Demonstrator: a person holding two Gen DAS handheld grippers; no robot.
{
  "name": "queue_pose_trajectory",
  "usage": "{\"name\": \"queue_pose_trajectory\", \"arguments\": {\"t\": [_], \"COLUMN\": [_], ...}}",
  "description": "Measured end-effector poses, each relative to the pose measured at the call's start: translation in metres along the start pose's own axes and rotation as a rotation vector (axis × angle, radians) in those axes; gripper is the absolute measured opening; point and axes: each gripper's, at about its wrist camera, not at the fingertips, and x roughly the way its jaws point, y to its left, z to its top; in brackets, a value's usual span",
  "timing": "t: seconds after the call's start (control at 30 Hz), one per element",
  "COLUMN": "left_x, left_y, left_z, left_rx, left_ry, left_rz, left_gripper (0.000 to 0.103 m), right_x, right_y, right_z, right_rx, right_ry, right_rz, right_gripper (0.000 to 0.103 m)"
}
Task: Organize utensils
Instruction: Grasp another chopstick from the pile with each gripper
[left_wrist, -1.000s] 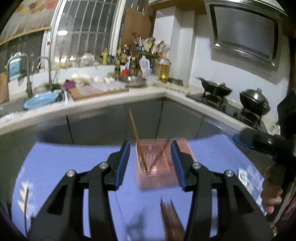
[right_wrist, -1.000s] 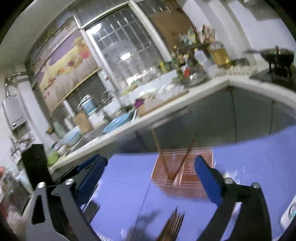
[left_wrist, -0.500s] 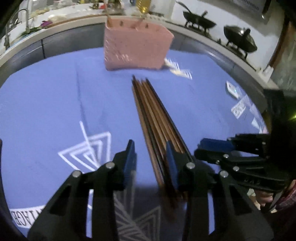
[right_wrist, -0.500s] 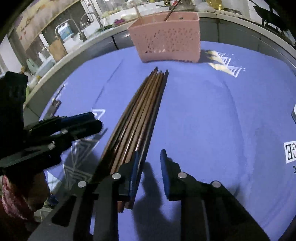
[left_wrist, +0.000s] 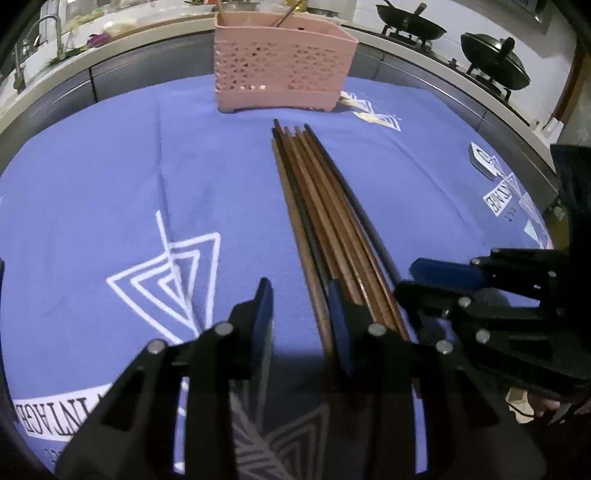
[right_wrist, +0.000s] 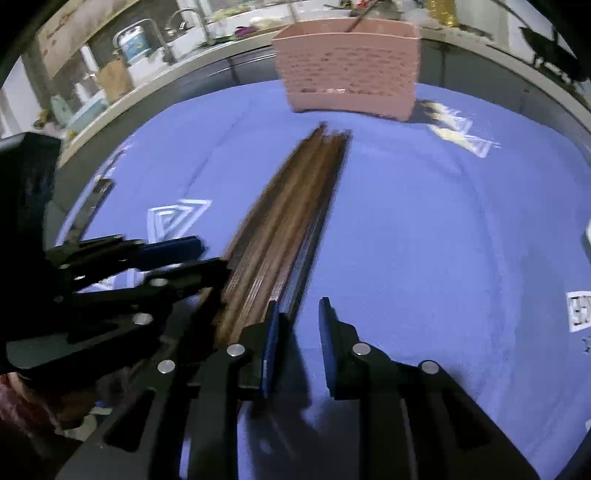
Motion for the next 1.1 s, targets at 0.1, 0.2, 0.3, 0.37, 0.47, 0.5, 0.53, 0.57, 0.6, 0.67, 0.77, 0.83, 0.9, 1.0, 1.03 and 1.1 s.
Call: {"name": "queue_pose_trajectory", "arguments": {"t": [0.1,0.2,0.3,0.37,0.47,0.5,0.53,0.57,0.6,0.67,0.77,0.83,0.9,1.0,1.03,1.1], "left_x": [0.002,0.004,0.006,0.008,0.013,0.014,0.014,0.014,0.014,0.012,0.007,0.003,0.000,0.004,0.006,0.013], "left_y": [-0.004,-0.003,0.000,-0.003,-0.015,-0.017,-0.017,-0.014,-0.012,-0.008,0.002,0.009,0.014,0.017,0.017,0.017], "left_z": [0.003,0.007,0.009,0.011,0.011,0.011,0.012,0.012,0.012,0.012,0.009,0.006,0.004,0.012,0.015,0.027], "left_rx": [0.017,0.016,0.004,0.019,0.076,0.089,0.087,0.078,0.076,0.073,0.064,0.056,0.050,0.038,0.047,0.067], "left_ry": [-0.007,-0.014,-0.014,-0.014,-0.014,-0.018,-0.017,-0.015,-0.016,-0.014,-0.002,0.006,0.018,0.037,0.042,0.041], "left_rz": [0.036,0.065,0.074,0.096,0.172,0.181,0.178,0.169,0.170,0.165,0.146,0.145,0.126,0.122,0.127,0.134], "left_gripper": [0.031,0.031,0.031,0.030,0.031,0.031,0.031,0.030,0.024,0.008,0.006,0.006,0.007,0.008,0.008,0.010], "right_x": [-0.002,0.000,-0.001,-0.001,0.004,0.005,0.005,0.005,0.003,0.000,-0.006,-0.011,-0.014,-0.010,-0.007,0.001], "right_y": [0.002,0.007,0.002,0.000,0.005,0.008,0.008,0.005,0.000,-0.012,-0.021,-0.025,-0.030,-0.030,-0.028,-0.025], "right_z": [0.000,-0.001,0.000,0.002,0.003,0.002,0.002,0.002,0.002,0.002,-0.003,-0.008,-0.010,-0.001,0.005,0.017], "right_rx": [-0.019,-0.049,-0.037,-0.019,-0.031,-0.049,-0.060,-0.057,-0.042,-0.017,-0.008,-0.014,-0.010,-0.031,-0.039,-0.050], "right_ry": [-0.008,-0.015,-0.031,-0.036,-0.014,-0.021,-0.023,-0.024,-0.028,-0.027,-0.012,-0.001,0.014,0.041,0.049,0.062], "right_rz": [-0.038,-0.054,-0.086,-0.104,-0.083,-0.094,-0.098,-0.099,-0.109,-0.126,-0.137,-0.152,-0.145,-0.113,-0.096,-0.063], "right_gripper": [0.023,0.023,0.023,0.023,0.023,0.023,0.023,0.023,0.022,0.016,0.014,0.015,0.015,0.015,0.015,0.015]}}
